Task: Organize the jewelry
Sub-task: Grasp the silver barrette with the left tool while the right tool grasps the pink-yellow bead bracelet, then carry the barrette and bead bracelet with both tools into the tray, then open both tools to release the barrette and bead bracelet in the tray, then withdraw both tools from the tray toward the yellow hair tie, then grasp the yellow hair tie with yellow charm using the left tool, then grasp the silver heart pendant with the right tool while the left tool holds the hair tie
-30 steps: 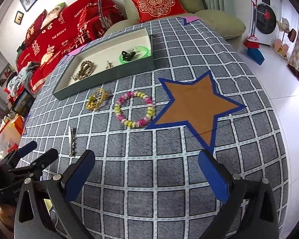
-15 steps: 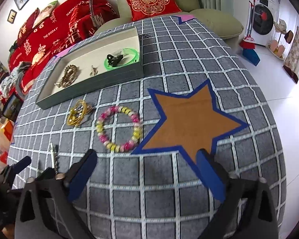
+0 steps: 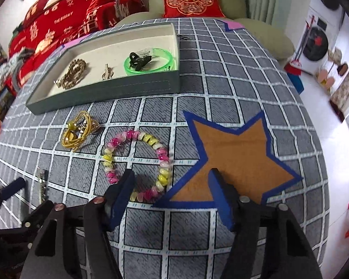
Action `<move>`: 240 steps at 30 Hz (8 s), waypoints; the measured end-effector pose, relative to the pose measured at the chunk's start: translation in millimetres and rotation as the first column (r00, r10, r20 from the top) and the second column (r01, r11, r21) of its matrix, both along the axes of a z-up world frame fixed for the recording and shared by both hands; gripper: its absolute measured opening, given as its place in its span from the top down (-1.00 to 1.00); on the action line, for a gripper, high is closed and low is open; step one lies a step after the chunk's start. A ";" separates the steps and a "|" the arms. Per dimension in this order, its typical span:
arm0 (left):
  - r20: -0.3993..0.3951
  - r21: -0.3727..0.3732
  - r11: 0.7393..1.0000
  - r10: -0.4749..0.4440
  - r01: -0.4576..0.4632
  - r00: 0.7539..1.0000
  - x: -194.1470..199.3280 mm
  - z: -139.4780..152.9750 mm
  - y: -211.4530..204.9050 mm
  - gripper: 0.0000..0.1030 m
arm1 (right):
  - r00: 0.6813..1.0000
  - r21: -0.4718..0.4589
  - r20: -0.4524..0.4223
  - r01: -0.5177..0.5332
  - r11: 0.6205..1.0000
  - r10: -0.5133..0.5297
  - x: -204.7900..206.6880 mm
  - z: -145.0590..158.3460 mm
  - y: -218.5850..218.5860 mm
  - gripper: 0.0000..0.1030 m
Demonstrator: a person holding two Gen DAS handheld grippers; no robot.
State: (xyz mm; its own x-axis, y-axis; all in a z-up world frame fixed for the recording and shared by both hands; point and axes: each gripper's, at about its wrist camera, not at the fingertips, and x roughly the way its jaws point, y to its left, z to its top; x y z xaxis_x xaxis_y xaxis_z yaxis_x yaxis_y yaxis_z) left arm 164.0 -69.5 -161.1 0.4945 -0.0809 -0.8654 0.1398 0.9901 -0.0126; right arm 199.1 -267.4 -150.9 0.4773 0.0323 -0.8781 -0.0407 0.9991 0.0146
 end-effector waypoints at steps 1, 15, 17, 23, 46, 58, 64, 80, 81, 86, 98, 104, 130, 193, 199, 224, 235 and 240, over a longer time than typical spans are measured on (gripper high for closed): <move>0.001 0.000 1.000 -0.002 0.002 1.000 0.2 -0.2 -0.7 -0.81 | 1.000 -0.020 0.001 -0.014 1.000 0.014 0.1 -0.6 3.8 -0.28; 0.015 -0.019 0.996 -0.090 0.090 0.996 -4.1 8.3 -11.8 0.47 | 0.994 -0.045 -0.001 -0.110 0.993 0.110 -10.3 3.8 33.5 0.80; 0.009 -0.045 0.995 -0.085 0.086 0.996 -4.8 9.2 -6.6 0.47 | 0.994 -0.049 0.003 -0.111 0.993 0.111 -13.2 4.5 35.4 0.81; 0.012 -0.072 0.995 -0.064 0.065 0.998 -6.7 13.4 10.5 0.47 | 0.994 0.017 0.025 -0.106 0.994 0.105 -24.5 17.1 30.4 0.81; 0.149 -0.119 0.988 -0.076 0.094 0.986 -14.0 82.1 48.1 0.46 | 0.981 0.086 0.148 -0.135 0.987 0.122 -45.3 88.9 38.9 0.81; 0.209 -0.112 0.990 -0.066 0.091 0.976 13.3 118.3 66.0 0.46 | 0.977 0.134 0.189 -0.120 0.984 0.094 -27.7 120.3 36.1 0.81; 0.251 -0.084 0.990 -0.086 0.110 0.964 41.3 139.8 65.9 0.46 | 0.976 0.146 0.203 -0.107 0.984 0.076 2.8 139.7 32.9 0.81; 0.181 -0.085 0.996 -0.023 0.039 0.983 137.5 93.1 54.7 0.46 | 0.989 0.199 0.147 -0.048 0.979 0.019 97.8 111.8 38.2 0.81; 0.176 -0.073 0.997 -0.027 0.041 0.984 142.1 87.3 51.6 0.46 | 0.990 0.200 0.142 -0.047 0.979 0.019 103.7 105.0 39.9 0.81; 0.153 -0.027 0.998 -0.046 0.050 0.987 159.7 65.9 39.9 0.46 | 0.991 0.204 0.133 -0.026 0.979 -0.002 122.4 79.2 40.9 0.81; 0.120 0.037 0.998 -0.049 0.045 0.992 182.1 31.1 23.5 0.46 | 0.996 0.196 0.091 -0.003 0.981 -0.015 147.2 34.4 35.8 0.81; 0.118 0.084 0.996 -0.052 0.042 0.992 183.7 20.8 17.7 0.46 | 0.997 0.189 0.079 -0.022 0.982 0.007 151.0 21.9 40.1 0.81; 0.231 0.109 0.993 0.022 -0.048 0.973 173.5 39.2 20.5 -1.00 | 0.992 0.262 0.116 0.006 0.965 -0.037 134.9 38.6 22.4 -0.14; 0.021 0.020 0.983 -0.182 0.182 0.983 84.5 6.5 -37.6 0.24 | 0.997 0.354 0.026 0.065 0.933 -0.079 15.7 24.0 -25.1 -0.33; 0.043 -0.022 0.983 -0.179 0.181 0.983 80.1 6.6 -31.7 0.24 | 0.997 0.350 0.016 0.062 0.935 -0.072 17.4 19.6 -18.9 -0.33; 0.081 -0.157 0.985 -0.060 0.072 0.995 76.8 25.3 27.2 0.24 | 0.986 0.120 0.035 -0.165 0.979 0.162 34.0 3.8 61.3 -0.33; 0.079 -0.216 0.974 -0.043 0.059 0.996 84.7 34.1 37.2 0.25 | 0.975 0.085 0.046 -0.219 0.972 0.216 38.4 3.5 76.2 -0.33; 0.107 -0.240 0.966 -0.074 0.098 0.992 85.6 50.2 27.9 0.25 | 0.970 0.095 0.056 -0.241 0.966 0.237 35.2 5.1 73.4 -0.33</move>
